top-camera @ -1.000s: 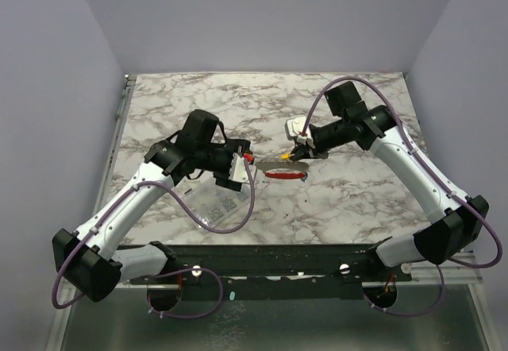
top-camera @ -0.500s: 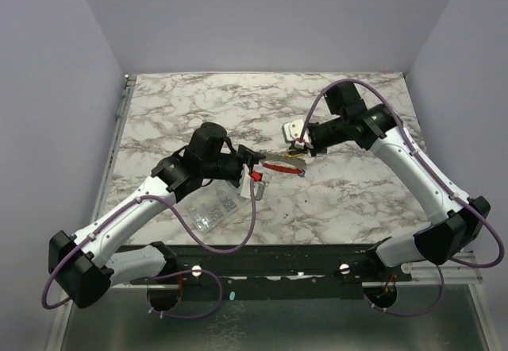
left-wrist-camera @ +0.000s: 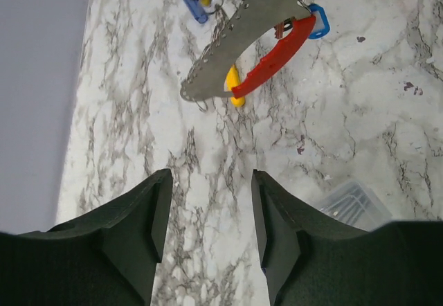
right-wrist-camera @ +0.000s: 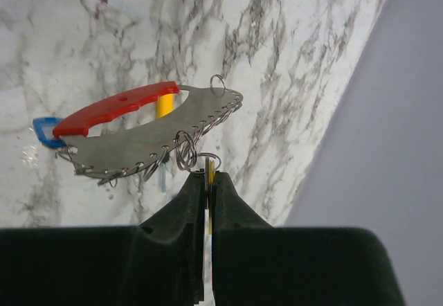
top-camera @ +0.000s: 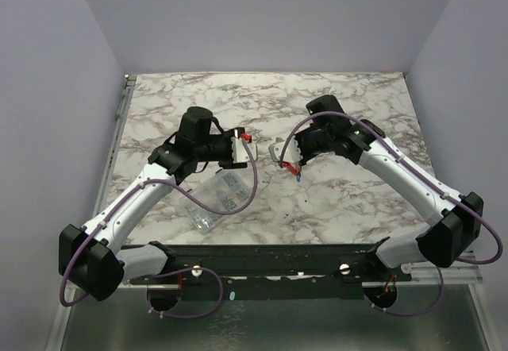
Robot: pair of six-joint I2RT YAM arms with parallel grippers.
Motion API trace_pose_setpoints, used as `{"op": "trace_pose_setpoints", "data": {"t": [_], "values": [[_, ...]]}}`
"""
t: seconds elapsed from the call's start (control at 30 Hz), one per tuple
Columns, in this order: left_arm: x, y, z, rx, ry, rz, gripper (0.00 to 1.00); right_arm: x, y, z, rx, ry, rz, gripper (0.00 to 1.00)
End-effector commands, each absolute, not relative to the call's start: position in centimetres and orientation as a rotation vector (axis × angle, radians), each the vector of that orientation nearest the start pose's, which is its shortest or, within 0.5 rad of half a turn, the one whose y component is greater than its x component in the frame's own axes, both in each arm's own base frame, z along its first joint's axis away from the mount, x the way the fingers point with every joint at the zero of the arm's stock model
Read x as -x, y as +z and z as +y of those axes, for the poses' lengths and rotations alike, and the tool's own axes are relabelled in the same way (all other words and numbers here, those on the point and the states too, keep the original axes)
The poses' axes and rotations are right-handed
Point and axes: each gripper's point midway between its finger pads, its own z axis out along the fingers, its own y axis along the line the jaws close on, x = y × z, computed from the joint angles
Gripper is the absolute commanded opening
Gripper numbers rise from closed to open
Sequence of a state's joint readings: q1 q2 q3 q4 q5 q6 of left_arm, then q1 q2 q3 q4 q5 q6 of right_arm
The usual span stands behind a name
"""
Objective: Remove the keys from the keyring
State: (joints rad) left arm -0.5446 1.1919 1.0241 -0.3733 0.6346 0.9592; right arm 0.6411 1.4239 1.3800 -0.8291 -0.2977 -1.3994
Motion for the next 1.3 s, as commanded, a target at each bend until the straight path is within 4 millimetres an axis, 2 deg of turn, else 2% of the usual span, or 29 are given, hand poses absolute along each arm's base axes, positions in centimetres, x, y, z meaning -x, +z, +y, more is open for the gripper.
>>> {"op": "trace_pose_setpoints", "data": {"t": [0.0, 0.1, 0.27, 0.47, 0.6, 0.7, 0.83, 0.93, 1.13, 1.27], "values": [[-27.2, 23.8, -24.3, -1.474, -0.606, 1.355, 0.57, -33.5, 24.9, 22.3, 2.067, -0.382, 0.969, 0.01], [-26.3, 23.8, -24.1, -1.481, -0.660, 1.375, 0.61, -32.8, 26.6, 22.6, 2.036, -0.463, 0.784, 0.00], [-25.1, 23.1, -23.5, -1.574, -0.701, 1.401, 0.65, -32.1, 27.9, 23.2, 2.070, -0.528, 0.588, 0.01], [-25.2, 24.7, -22.8, -1.501, -0.692, 1.514, 0.76, -31.0, 28.5, 24.4, 2.084, -0.578, 0.353, 0.01], [-24.3, 24.6, -22.7, -1.570, -0.851, 1.667, 0.79, -29.9, 28.4, 25.4, 2.089, -0.598, 0.183, 0.01], [-23.1, 24.5, -22.6, -1.632, -0.969, 1.703, 0.79, -29.3, 28.6, 26.2, 2.062, -0.607, 0.086, 0.00], [-22.6, 24.8, -23.0, -1.636, -1.020, 1.625, 0.77, -28.4, 29.3, 27.2, 2.004, -0.616, -0.024, 0.01], [-24.0, 26.0, -23.7, -1.588, -0.945, 1.521, 0.73, -27.7, 29.6, 27.7, 1.966, -0.623, -0.098, 0.00], [-24.5, 27.9, -24.2, -1.594, -0.887, 1.376, 0.66, -26.1, 29.9, 28.6, 1.902, -0.624, -0.248, 0.00], [-24.3, 27.9, -24.5, -1.618, -0.901, 1.318, 0.64, -24.9, 30.3, 29.3, 1.842, -0.627, -0.352, 0.00]]}}
